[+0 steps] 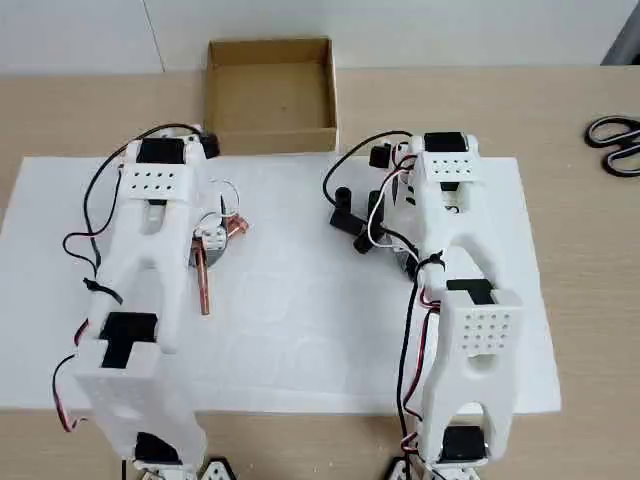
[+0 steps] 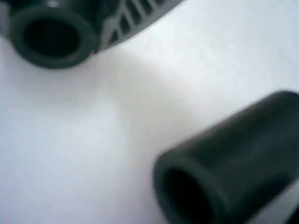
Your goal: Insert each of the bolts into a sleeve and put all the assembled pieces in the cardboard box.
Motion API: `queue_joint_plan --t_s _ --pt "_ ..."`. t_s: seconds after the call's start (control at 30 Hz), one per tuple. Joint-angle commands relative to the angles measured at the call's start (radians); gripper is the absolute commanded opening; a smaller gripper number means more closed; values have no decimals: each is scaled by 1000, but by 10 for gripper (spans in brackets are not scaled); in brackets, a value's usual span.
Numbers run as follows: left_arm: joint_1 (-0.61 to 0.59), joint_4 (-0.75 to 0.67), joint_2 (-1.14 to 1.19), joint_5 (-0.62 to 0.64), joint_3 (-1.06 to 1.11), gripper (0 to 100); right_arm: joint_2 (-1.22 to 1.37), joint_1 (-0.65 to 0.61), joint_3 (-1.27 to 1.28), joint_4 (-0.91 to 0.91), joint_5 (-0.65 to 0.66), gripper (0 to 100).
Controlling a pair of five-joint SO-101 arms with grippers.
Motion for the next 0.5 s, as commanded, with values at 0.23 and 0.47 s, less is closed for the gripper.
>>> queue_joint_plan --t_s 0.23,0.47 --pt "98 25 204 -51 12 6 -82 5 -2 22 -5 4" --pt "152 15 207 -235 10 7 -82 5 -2 22 -3 4"
